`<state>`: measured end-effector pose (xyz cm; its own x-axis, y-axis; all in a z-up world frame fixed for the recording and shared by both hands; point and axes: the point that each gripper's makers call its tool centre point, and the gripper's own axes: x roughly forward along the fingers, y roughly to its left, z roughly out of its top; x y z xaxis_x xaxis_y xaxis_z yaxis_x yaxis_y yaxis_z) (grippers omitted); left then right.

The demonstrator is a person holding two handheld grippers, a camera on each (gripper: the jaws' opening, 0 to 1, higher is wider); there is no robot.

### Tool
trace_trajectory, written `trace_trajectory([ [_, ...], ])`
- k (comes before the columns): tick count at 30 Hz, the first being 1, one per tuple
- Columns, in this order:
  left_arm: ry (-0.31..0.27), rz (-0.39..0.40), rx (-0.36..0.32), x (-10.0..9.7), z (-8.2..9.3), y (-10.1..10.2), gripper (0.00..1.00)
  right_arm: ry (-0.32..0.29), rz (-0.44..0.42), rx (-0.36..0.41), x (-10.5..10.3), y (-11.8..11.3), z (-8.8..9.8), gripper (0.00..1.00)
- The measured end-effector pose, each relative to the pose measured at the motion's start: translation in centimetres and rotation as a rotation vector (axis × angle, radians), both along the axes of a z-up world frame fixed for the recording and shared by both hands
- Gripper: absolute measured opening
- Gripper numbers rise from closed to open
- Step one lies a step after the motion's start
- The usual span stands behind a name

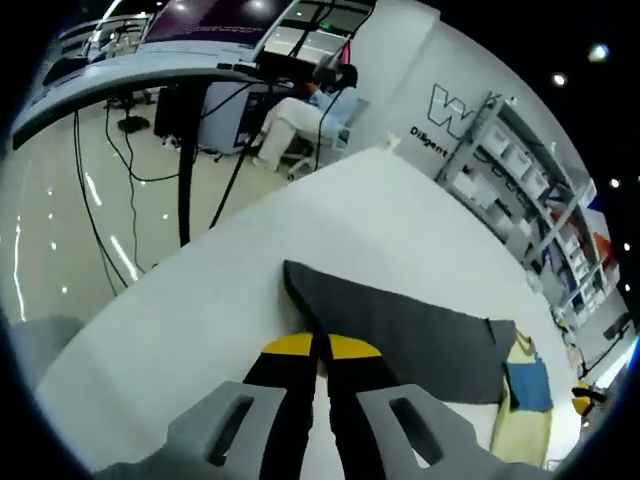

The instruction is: Fold the garment on the visible template until the final outline fits inside the template.

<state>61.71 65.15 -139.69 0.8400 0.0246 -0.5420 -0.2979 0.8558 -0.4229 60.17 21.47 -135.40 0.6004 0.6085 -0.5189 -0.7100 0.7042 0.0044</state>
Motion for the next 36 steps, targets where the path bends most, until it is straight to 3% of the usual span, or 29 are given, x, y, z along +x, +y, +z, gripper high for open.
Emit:
trace_trajectory([
  [2, -0.06, -0.04, 0.019, 0.9, 1.8, -1.3, 0.0, 0.0, -0.005, 0.002, -0.2, -0.3, 0.0, 0.14],
  [10, -0.21, -0.171, -0.01, 3.7, 6.6, -6.9, 0.0, 0.003, -0.022, 0.005, -0.6, -1.1, -0.2, 0.14],
  [17, -0.325, -0.332, -0.044, 6.0, 10.5, -12.8, 0.0, 0.0, -0.037, 0.018, -0.7, -1.9, -0.1, 0.15],
  [22, -0.373, -0.425, -0.058, 7.4, 12.7, -16.9, 0.0, -0.002, -0.049, 0.029, -0.8, -2.3, -0.1, 0.15],
  [31, -0.415, -0.613, -0.085, 8.6, 14.5, -24.9, 0.0, 0.001, -0.074, 0.05, -0.8, -3.2, -0.3, 0.17],
  [36, -0.428, -0.674, -0.098, 9.1, 14.6, -27.8, 0.0, 0.006, -0.089, 0.057, -0.8, -3.8, -0.5, 0.18],
])
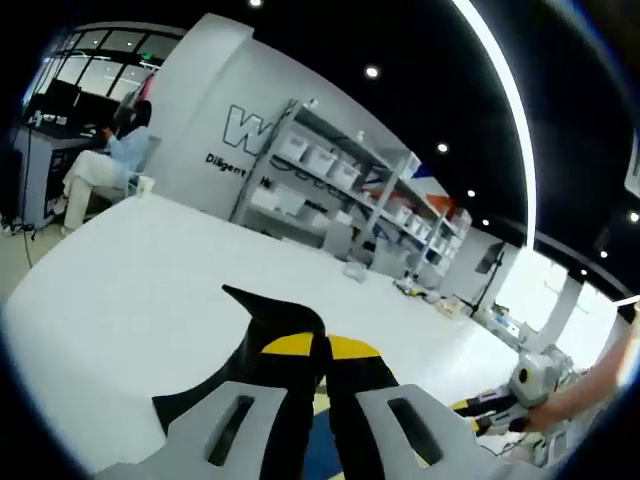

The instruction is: Fold the garment on the visible template until the final outline fits inside the template.

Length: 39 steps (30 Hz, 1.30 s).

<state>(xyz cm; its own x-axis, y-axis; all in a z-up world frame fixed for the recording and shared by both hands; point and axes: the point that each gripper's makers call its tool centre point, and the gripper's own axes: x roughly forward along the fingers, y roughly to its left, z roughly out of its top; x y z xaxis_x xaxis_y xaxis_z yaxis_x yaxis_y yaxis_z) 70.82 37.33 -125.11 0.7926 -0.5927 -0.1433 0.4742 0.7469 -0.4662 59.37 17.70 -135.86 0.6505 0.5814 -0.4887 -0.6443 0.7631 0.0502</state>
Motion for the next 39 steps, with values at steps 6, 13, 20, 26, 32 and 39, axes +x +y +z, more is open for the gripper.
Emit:
trace_trajectory([
  [6, -0.011, -0.062, -0.01, 0.5, 0.2, -3.7, 0.0, 0.005, -0.013, 0.008, 0.0, -0.6, -0.1, 0.19],
  [13, -0.015, -0.139, -0.001, 0.5, -0.1, -8.6, 0.0, 0.008, -0.028, 0.013, 0.0, -1.4, -0.3, 0.19],
  [20, 0.003, -0.207, 0.058, 0.0, -2.3, -13.6, 0.0, 0.017, -0.051, 0.012, -0.3, -2.6, -0.5, 0.19],
  [26, 0.03, -0.264, 0.112, -0.7, -4.4, -16.8, 0.0, 0.021, -0.062, 0.008, -0.3, -3.2, -0.6, 0.19],
  [32, 0.061, -0.303, 0.151, -1.1, -6.3, -18.8, 0.0, 0.023, -0.066, 0.005, -0.3, -3.6, -0.6, 0.19],
  [39, 0.108, -0.353, 0.194, -2.3, -8.9, -20.4, 0.0, 0.028, -0.081, 0.004, -0.4, -4.3, -0.9, 0.19],
])
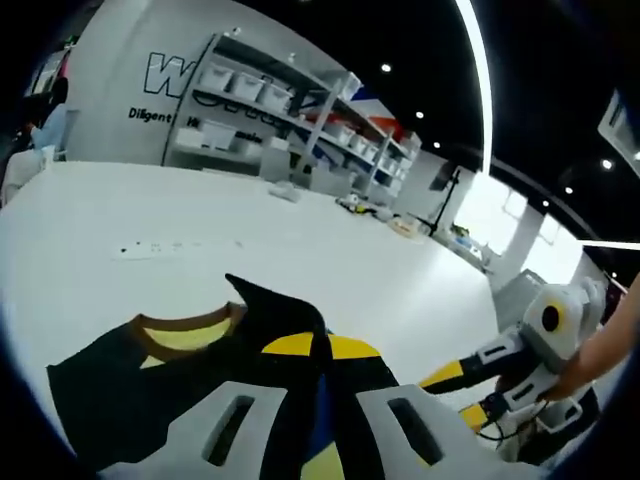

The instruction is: Fold the garment on the visible template until the final outline fits inside the template.

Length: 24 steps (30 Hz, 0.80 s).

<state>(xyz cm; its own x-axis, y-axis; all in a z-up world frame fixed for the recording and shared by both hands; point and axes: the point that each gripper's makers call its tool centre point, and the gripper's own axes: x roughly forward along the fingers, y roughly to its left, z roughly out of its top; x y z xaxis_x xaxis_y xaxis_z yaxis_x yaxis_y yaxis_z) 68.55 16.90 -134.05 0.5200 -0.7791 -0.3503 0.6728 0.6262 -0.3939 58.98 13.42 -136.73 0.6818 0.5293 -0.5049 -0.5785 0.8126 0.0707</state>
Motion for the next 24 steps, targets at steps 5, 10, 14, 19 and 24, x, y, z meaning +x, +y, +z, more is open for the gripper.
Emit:
trace_trajectory([
  [5, 0.024, -0.019, 0.026, -0.5, -1.4, -1.0, 0.0, 0.003, -0.01, -0.002, -0.1, -0.5, -0.1, 0.19],
  [10, 0.04, -0.048, 0.048, -1.2, -2.3, -2.0, 0.0, 0.009, -0.023, -0.004, -0.2, -1.0, -0.3, 0.19],
  [14, 0.059, -0.075, 0.055, -1.9, -3.0, -2.8, 0.0, 0.01, -0.026, -0.008, -0.2, -1.1, -0.3, 0.18],
  [19, 0.084, -0.084, 0.034, -2.7, -3.3, -3.8, 0.08, 0.012, -0.034, -0.01, 0.0, -1.4, -0.3, 0.19],
  [24, 0.083, -0.096, 0.014, -3.4, -2.6, -4.0, 0.3, 0.016, -0.034, -0.017, -0.1, -1.5, -0.4, 0.19],
])
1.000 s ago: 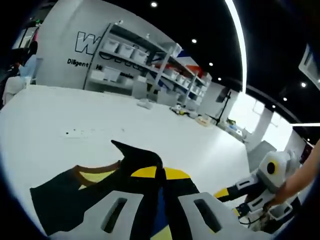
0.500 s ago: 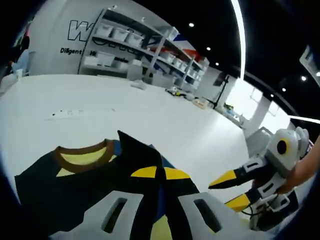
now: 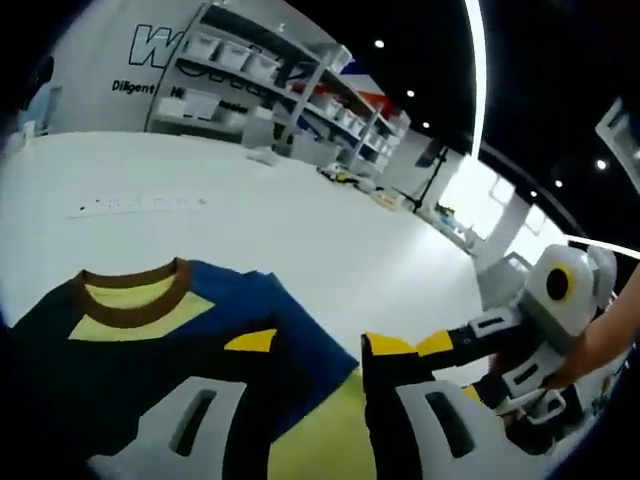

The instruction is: Fold the garment on the visible template until the final outline fits inside the template.

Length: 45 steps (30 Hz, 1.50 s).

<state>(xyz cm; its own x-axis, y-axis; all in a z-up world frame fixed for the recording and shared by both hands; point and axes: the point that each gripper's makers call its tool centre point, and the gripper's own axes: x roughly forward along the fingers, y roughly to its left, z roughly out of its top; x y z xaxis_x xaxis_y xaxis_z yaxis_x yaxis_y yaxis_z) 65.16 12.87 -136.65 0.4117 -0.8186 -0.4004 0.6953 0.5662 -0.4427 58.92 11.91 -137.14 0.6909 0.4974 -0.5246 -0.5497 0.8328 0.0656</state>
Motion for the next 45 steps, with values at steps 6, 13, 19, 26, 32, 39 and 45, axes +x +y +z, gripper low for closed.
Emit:
trace_trajectory([
  [6, -0.011, -0.026, 0.007, -1.4, 0.2, 1.9, 0.22, -0.001, 0.007, -0.005, -0.2, 0.1, 0.0, 0.19],
  [13, -0.073, -0.05, 0.05, -3.4, 0.5, 5.8, 0.21, -0.005, 0.019, -0.016, -0.7, 0.2, 0.0, 0.19],
  [19, -0.098, -0.09, 0.098, -6.2, 0.2, 10.0, 0.25, -0.005, 0.068, -0.031, -1.5, 0.4, -0.2, 0.19],
  [26, -0.136, -0.192, 0.191, -10.2, -0.5, 14.8, 0.28, 0.023, 0.215, -0.072, -4.3, 1.7, -1.1, 0.21],
  [32, -0.134, -0.229, 0.255, -13.1, -1.6, 19.3, 0.28, 0.058, 0.287, -0.074, -6.8, 1.9, -2.0, 0.22],
  [39, -0.151, -0.348, 0.335, -17.2, -2.9, 22.1, 0.29, 0.076, 0.349, -0.081, -9.6, 1.3, -2.5, 0.21],
  [45, -0.18, -0.498, 0.41, -20.5, -3.7, 23.6, 0.3, 0.1, 0.487, -0.127, -13.2, 1.0, -3.1, 0.19],
])
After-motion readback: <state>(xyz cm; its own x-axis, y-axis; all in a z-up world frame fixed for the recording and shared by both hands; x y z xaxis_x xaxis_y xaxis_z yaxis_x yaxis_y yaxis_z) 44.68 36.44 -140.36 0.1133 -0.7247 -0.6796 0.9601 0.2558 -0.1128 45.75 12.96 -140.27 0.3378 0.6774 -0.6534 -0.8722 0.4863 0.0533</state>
